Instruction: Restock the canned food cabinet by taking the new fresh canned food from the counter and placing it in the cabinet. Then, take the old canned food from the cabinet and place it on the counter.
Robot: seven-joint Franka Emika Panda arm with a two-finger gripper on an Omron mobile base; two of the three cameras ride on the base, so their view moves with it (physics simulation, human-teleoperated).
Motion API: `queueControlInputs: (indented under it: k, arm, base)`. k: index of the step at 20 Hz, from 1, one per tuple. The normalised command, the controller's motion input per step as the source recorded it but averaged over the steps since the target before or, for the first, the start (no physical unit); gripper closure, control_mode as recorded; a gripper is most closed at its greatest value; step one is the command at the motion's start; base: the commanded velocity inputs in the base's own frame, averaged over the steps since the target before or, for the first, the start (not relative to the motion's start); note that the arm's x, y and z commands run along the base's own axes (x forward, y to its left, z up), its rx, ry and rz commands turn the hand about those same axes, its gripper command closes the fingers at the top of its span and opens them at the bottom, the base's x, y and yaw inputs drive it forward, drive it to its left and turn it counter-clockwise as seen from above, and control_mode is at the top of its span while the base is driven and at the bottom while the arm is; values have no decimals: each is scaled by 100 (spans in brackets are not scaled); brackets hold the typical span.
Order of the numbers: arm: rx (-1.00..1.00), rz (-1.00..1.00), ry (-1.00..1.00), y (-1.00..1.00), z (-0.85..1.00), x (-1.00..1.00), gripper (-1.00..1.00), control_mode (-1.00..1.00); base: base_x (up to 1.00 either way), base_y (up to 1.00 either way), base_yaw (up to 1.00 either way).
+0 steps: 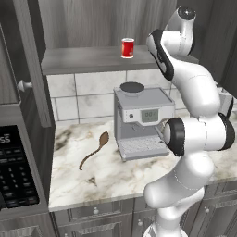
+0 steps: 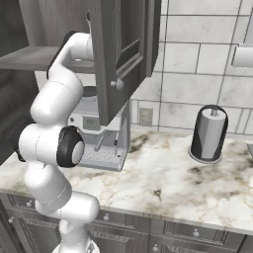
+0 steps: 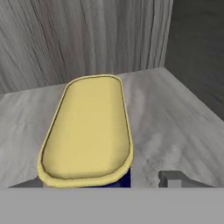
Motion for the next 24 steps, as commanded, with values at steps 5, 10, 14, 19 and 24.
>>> queueControlInputs:
  k: [5, 10, 14, 19, 24]
  arm:
    - [0, 0, 0, 0, 0, 0, 100, -100]
    - [-1, 1, -3, 11, 0, -38, 100, -100]
    - [-5, 1, -8, 55, 5, -99, 100, -100]
    - [-2, 0, -1, 58, 16, -100, 100, -100]
    - [2, 0, 11, 26, 19, -100, 100, -100]
  base:
    - [0, 0, 0]
    - [0, 0, 0]
    - [0, 0, 0]
    - [0, 0, 0]
    - [0, 0, 0]
